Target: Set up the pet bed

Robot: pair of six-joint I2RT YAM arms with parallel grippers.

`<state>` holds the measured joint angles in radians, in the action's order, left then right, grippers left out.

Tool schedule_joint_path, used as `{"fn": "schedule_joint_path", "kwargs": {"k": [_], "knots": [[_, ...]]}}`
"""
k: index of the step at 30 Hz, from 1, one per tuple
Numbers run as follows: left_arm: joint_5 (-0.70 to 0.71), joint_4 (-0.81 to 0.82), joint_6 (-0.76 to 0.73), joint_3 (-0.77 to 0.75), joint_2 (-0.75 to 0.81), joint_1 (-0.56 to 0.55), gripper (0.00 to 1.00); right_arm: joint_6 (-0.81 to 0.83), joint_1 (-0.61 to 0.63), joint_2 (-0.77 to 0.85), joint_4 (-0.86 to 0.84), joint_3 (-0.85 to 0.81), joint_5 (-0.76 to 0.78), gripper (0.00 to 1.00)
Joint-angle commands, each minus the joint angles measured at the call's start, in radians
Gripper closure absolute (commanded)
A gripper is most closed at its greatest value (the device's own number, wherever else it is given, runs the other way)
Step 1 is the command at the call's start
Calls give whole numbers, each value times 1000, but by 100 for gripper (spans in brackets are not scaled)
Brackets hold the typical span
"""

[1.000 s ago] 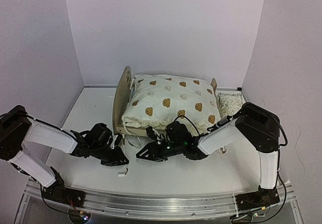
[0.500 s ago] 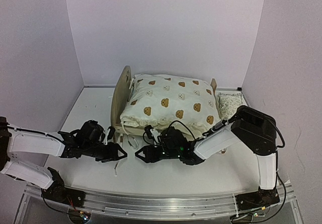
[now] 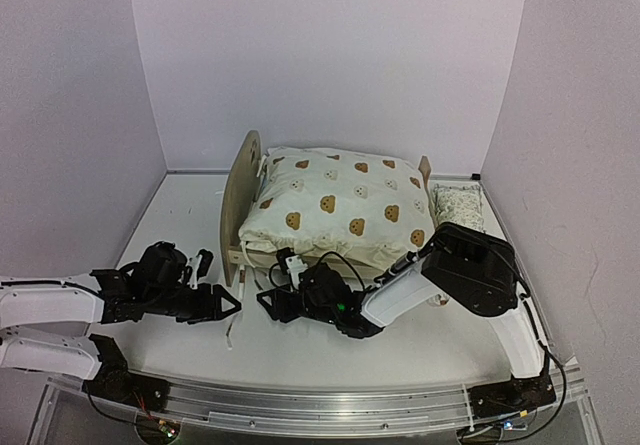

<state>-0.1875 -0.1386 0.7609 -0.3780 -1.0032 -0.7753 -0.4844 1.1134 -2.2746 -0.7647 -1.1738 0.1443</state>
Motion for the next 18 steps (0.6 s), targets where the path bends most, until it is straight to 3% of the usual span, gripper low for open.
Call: {"fn": "schedule_joint_path", "kwargs": {"k": [1, 4, 8, 13, 18], "knots": [[51, -46, 16, 25, 69, 4, 36, 15, 2, -67, -52, -58, 117, 46], [61, -64, 18, 35, 103, 4, 37, 31, 4, -94, -59, -82, 129, 53], [80, -90, 23, 39, 131, 4, 38, 34, 12, -78, -60, -65, 118, 70], [100, -100, 29, 36, 132, 4, 43, 53, 32, 13, -22, 18, 85, 78], [99, -91, 25, 23, 98, 4, 47, 67, 35, 108, 136, 53, -31, 88]]}}
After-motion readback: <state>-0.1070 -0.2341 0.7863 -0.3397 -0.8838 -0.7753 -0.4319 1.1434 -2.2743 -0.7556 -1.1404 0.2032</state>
